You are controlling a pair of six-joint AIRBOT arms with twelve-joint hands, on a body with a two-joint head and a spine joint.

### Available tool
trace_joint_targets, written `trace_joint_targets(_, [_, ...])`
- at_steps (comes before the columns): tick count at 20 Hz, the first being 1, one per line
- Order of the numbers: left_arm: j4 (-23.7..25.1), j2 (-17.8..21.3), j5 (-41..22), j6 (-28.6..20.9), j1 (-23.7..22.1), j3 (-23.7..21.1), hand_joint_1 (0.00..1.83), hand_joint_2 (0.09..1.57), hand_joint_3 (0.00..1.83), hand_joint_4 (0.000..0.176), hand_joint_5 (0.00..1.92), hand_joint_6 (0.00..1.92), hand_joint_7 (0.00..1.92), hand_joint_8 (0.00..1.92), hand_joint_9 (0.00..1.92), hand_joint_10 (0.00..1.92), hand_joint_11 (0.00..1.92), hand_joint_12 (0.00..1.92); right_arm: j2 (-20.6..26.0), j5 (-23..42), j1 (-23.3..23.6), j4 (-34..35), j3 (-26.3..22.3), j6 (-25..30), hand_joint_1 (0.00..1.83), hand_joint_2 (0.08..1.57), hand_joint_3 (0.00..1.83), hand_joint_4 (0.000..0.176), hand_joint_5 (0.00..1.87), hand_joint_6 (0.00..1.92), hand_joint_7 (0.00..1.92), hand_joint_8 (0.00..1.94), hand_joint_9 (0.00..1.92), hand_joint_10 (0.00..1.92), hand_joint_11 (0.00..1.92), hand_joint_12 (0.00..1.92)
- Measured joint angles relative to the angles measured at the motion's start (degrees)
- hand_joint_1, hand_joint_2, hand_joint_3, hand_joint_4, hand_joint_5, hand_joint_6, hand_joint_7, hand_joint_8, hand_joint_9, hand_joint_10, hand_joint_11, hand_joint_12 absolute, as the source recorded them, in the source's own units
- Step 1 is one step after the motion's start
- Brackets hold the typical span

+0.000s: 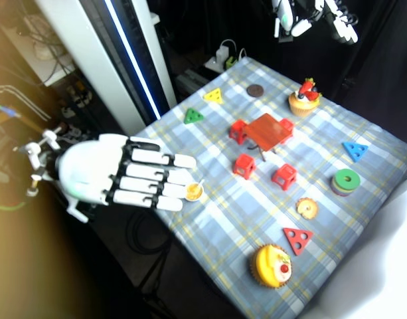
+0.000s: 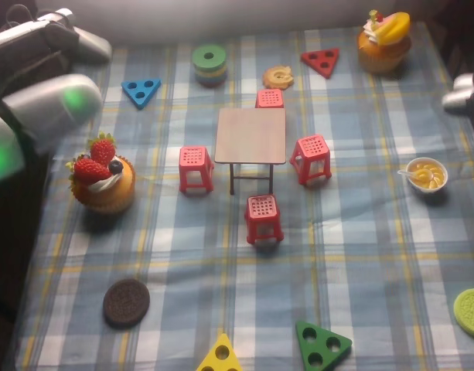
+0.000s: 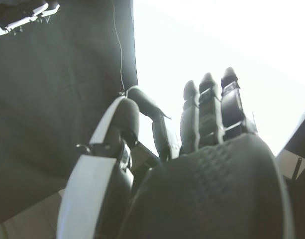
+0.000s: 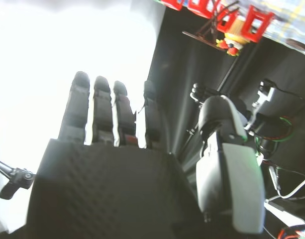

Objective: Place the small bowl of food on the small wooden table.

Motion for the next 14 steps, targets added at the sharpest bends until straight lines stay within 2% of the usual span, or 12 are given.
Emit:
trace_joint_targets(2, [-0.4, 0.0, 0.3, 0.0, 0.0, 0.1, 0.05, 1.18, 0.0, 0.117, 0.34, 0.0, 0.15, 0.01, 0.14, 0.01, 0.0, 0.18, -0.5, -2.3, 1.7, -1.1, 0.6, 0.0, 0.95, 1.11, 0.0, 0.0, 0.64, 0.0, 0.64, 0.0, 0.57, 0.0, 0.29, 0.6])
trace_joint_targets(3, [-0.5, 0.0, 0.3, 0.0, 0.0, 0.1, 0.08, 1.18, 0.0, 0.106, 0.34, 0.0, 0.16, 0.01, 0.15, 0.01, 0.0, 0.18, -0.8, -3.6, 3.0, -2.1, 1.2, 0.1, 0.94, 1.1, 0.0, 0.0, 0.63, 0.0, 0.65, 0.0, 0.59, 0.0, 0.28, 0.65])
trace_joint_targets(5, [-0.2, 0.0, 0.4, 0.0, 0.0, 0.1, 0.06, 1.18, 0.0, 0.107, 0.34, 0.0, 0.14, 0.0, 0.14, 0.0, 0.0, 0.11, -1.9, -5.9, 5.3, -3.8, 3.0, 1.4, 0.95, 1.07, 0.0, 0.0, 0.68, 0.0, 0.72, 0.01, 0.67, 0.01, 0.34, 0.7])
trace_joint_targets(6, [-0.2, 0.0, 0.5, -0.1, 0.0, 0.1, 0.07, 1.19, 0.0, 0.096, 0.35, 0.0, 0.13, 0.0, 0.13, 0.0, 0.0, 0.11, -2.9, -7.6, 6.4, -4.9, 4.2, 2.7, 0.96, 1.04, 0.0, 0.0, 0.71, 0.0, 0.75, 0.0, 0.71, 0.01, 0.4, 0.74])
trace_joint_targets(7, [-0.3, 0.0, 0.5, -0.1, 0.0, 0.1, 0.08, 1.19, 0.0, 0.087, 0.37, 0.01, 0.13, 0.0, 0.13, 0.0, 0.0, 0.11, -3.5, -9.3, 7.0, -5.9, 4.9, 3.6, 0.98, 1.04, 0.0, 0.0, 0.7, 0.0, 0.75, 0.01, 0.7, 0.0, 0.33, 0.87])
trace_joint_targets(8, [-0.3, 0.0, 0.5, -0.1, 0.0, 0.1, 0.07, 1.2, 0.0, 0.096, 0.36, 0.0, 0.13, 0.0, 0.12, 0.0, 0.0, 0.12, -4.0, -10.7, 7.6, -6.9, 5.4, 4.1, 0.99, 1.02, 0.0, 0.0, 0.7, 0.0, 0.75, 0.0, 0.7, 0.0, 0.31, 0.92])
trace_joint_targets(10, [-0.3, 0.0, 0.5, -0.1, 0.0, 0.1, 0.1, 1.19, 0.0, 0.103, 0.35, 0.0, 0.14, 0.0, 0.13, 0.0, 0.0, 0.12, -4.7, -13.7, 8.9, -8.9, 6.2, 4.5, 1.01, 1.0, 0.0, 0.0, 0.7, 0.0, 0.77, 0.0, 0.71, 0.0, 0.32, 0.84])
trace_joint_targets(12, [-0.1, -0.1, 0.6, -0.1, 0.0, 0.1, 0.11, 1.19, 0.0, 0.108, 0.33, 0.0, 0.14, 0.0, 0.13, 0.0, 0.0, 0.11, -5.4, -15.9, 10.3, -10.4, 7.2, 4.9, 1.04, 0.99, 0.0, 0.0, 0.7, 0.0, 0.78, 0.0, 0.74, 0.0, 0.42, 0.69])
trace_joint_targets(14, [-0.3, -0.1, 0.6, -0.1, 0.0, 0.1, 0.12, 1.2, 0.0, 0.1, 0.33, 0.0, 0.14, 0.0, 0.13, 0.0, 0.0, 0.1, -6.2, -17.9, 11.1, -10.7, 8.1, 5.2, 1.07, 0.98, 0.0, 0.0, 0.69, 0.0, 0.75, 0.0, 0.71, 0.0, 0.44, 0.59])
